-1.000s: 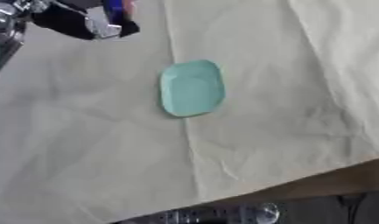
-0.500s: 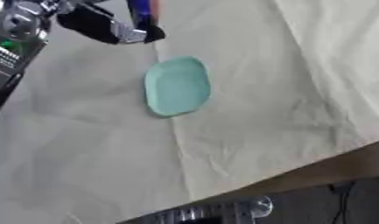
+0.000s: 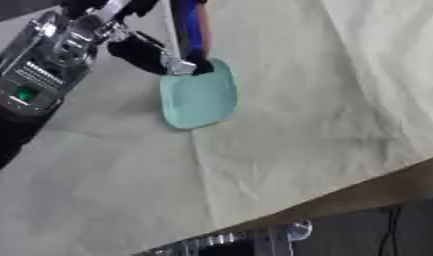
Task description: Pick up objects on the table and place them in the box.
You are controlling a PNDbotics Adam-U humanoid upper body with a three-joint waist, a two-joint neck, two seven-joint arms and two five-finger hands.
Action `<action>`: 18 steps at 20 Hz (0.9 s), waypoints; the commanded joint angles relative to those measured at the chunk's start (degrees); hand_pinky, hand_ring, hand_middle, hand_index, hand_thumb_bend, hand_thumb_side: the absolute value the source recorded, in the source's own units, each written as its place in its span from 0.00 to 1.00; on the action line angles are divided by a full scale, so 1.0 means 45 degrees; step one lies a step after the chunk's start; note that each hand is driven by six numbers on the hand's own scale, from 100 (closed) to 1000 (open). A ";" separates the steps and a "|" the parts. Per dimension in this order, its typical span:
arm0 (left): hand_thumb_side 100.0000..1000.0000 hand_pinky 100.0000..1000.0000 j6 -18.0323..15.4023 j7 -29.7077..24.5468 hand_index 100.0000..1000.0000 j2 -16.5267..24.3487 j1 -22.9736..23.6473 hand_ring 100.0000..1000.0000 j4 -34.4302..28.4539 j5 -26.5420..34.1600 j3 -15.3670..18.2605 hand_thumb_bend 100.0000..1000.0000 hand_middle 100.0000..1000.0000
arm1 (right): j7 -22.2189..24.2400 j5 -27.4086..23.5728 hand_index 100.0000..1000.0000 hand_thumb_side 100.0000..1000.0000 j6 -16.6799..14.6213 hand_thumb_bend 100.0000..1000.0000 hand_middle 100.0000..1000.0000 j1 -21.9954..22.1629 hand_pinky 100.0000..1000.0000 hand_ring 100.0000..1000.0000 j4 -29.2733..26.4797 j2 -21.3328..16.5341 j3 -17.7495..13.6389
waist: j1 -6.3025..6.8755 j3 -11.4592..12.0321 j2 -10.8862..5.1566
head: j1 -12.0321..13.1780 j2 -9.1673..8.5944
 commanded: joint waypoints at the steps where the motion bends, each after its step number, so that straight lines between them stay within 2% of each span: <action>1: 0.00 0.00 -0.0193 -0.0011 0.10 0.0125 0.0003 0.00 0.0117 -0.0263 -0.0050 0.00 0.00 | 0.0011 -0.0078 0.89 0.42 -0.0035 0.00 0.98 -0.0229 0.83 0.90 -0.0239 -0.0141 -0.0033 | -0.0121 -0.0023 -0.0145 | 0.0301 -0.0050; 7: 0.00 0.00 -0.0519 -0.0217 0.10 0.0113 0.0257 0.00 0.0473 -0.0647 -0.0290 0.00 0.00 | 0.0019 -0.0079 0.90 0.42 -0.0049 0.00 0.98 -0.0255 0.83 0.90 -0.0239 -0.0131 -0.0027 | -0.0127 -0.0042 -0.0130 | 0.0380 -0.0050; 10: 0.00 0.00 -0.0649 -0.0306 0.11 0.0069 0.0377 0.04 0.0631 -0.0760 -0.0385 0.00 0.02 | 0.0021 -0.0075 0.90 0.42 -0.0045 0.00 0.98 -0.0249 0.83 0.90 -0.0239 -0.0141 -0.0031 | -0.0122 -0.0039 -0.0126 | 0.0383 -0.0050; 15: 0.10 0.00 -0.0924 -0.0986 0.26 -0.0009 0.0530 0.26 0.0964 -0.0949 -0.0562 0.00 0.22 | 0.0024 -0.0078 0.90 0.42 -0.0043 0.00 0.98 -0.0237 0.83 0.90 -0.0239 -0.0159 -0.0035 | -0.0115 -0.0027 -0.0118 | 0.0376 -0.0050; 17: 0.18 0.00 -0.1005 -0.1347 0.37 -0.0041 0.0566 0.37 0.1086 -0.1031 -0.0589 0.00 0.35 | 0.0029 -0.0080 0.90 0.42 -0.0040 0.00 0.98 -0.0228 0.83 0.90 -0.0239 -0.0169 -0.0036 | -0.0112 -0.0015 -0.0115 | 0.0384 -0.0050; 18: 0.18 0.06 -0.1045 -0.1496 0.42 -0.0056 0.0586 0.41 0.1132 -0.1051 -0.0601 0.00 0.40 | 0.0033 -0.0081 0.90 0.42 -0.0039 0.00 0.98 -0.0221 0.83 0.90 -0.0239 -0.0175 -0.0037 | -0.0112 -0.0007 -0.0113 | 0.0391 -0.0050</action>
